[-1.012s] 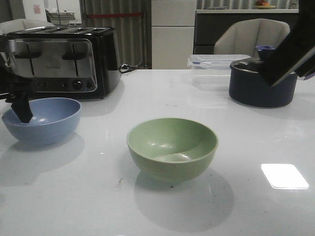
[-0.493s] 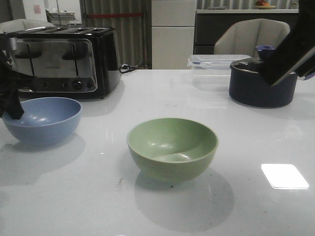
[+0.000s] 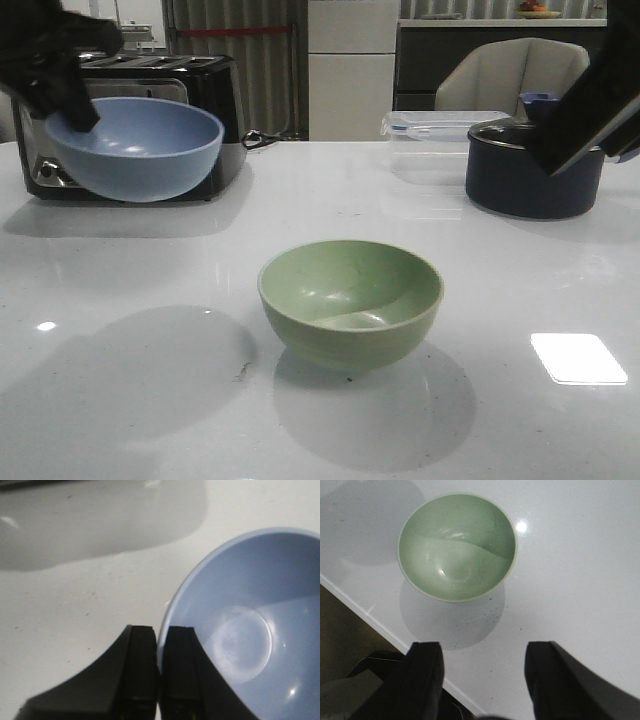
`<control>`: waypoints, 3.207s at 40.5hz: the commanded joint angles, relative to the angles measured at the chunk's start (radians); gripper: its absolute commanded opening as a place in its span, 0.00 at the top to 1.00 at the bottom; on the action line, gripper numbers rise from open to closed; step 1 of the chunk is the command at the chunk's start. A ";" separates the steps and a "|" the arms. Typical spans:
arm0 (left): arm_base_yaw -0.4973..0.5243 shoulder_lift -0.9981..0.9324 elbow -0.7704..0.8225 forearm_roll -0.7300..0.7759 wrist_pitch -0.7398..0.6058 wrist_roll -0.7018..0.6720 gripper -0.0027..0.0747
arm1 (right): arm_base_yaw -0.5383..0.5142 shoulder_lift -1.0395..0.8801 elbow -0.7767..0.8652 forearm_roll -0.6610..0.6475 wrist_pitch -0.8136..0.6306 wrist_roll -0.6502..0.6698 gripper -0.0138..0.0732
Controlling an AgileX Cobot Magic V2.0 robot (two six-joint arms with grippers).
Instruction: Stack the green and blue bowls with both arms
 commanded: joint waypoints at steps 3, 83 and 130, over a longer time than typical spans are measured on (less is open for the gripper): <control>-0.124 -0.056 -0.076 -0.036 -0.007 0.003 0.85 | 0.001 -0.019 -0.026 0.000 -0.055 -0.010 0.29; -0.361 -0.454 0.329 0.051 -0.141 0.003 0.50 | 0.001 -0.019 -0.026 0.000 -0.056 -0.010 0.29; -0.361 -1.142 0.748 0.232 -0.107 -0.145 0.51 | -0.011 -0.490 0.219 -0.074 0.036 0.062 0.32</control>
